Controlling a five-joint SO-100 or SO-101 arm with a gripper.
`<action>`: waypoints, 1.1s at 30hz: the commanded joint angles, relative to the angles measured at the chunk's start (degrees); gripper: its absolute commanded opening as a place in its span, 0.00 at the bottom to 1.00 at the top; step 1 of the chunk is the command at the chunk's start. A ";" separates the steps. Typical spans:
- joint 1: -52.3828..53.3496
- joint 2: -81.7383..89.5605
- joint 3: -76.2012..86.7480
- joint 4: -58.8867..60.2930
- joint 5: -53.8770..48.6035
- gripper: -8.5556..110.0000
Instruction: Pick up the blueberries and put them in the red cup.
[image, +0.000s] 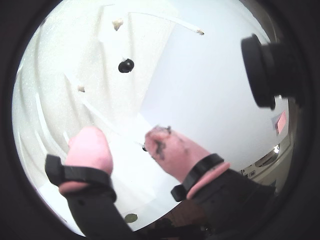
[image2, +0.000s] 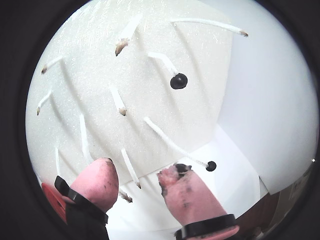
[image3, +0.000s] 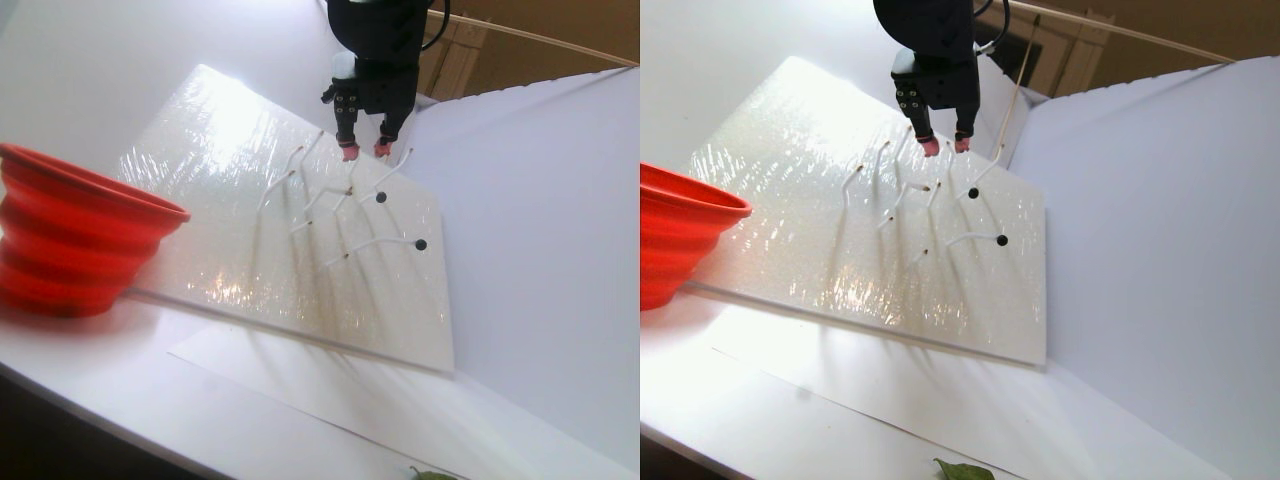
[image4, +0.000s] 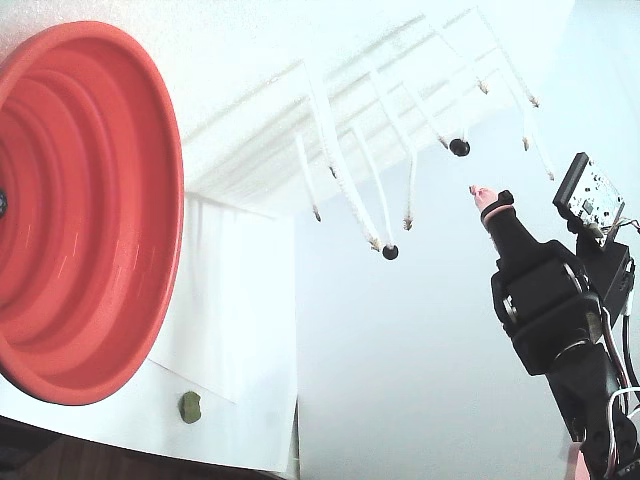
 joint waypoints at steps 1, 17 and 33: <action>4.39 0.26 -8.17 -2.37 -0.70 0.21; 5.89 -7.29 -16.70 -3.08 -0.97 0.22; 5.54 -14.77 -23.73 -3.96 -1.14 0.22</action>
